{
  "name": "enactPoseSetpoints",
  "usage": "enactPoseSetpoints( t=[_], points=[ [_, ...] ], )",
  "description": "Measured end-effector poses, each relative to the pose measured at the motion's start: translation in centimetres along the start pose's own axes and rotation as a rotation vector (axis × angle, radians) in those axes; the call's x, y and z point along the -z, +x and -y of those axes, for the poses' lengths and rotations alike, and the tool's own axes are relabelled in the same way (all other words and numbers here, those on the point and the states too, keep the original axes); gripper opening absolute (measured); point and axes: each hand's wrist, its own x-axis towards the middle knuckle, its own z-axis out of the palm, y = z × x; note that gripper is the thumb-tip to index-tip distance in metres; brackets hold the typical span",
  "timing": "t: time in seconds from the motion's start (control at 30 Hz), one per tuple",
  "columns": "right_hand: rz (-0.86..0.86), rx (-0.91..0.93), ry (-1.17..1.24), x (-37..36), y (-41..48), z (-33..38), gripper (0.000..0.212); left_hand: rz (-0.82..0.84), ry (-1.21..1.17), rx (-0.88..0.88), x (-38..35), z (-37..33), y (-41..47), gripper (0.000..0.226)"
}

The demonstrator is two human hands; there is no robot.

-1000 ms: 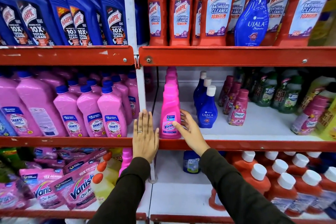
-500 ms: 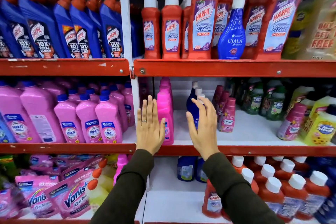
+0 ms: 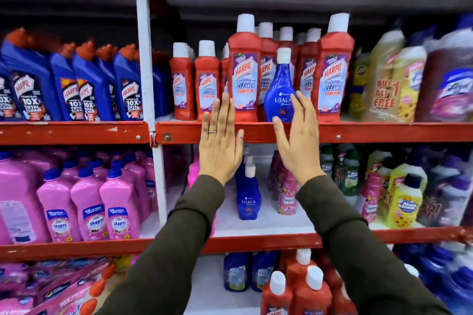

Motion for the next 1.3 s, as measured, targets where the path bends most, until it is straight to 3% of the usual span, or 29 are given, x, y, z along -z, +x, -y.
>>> enactPoseSetpoints(
  t=[0.4,0.97,1.3],
  points=[
    [0.413,-0.246,0.267,0.7,8.2,-3.1,0.053,0.068,0.089,0.020,-1.2,0.7,1.0,0.064],
    [0.197,-0.276,0.654,2.4,8.3,-2.3,0.048,0.085,0.065,0.021,-1.3,0.7,1.0,0.063],
    [0.268,-0.275,0.778,3.4,4.0,-0.6,0.043,0.090,0.042,0.011,-1.3,0.8,0.8,0.063]
  ],
)
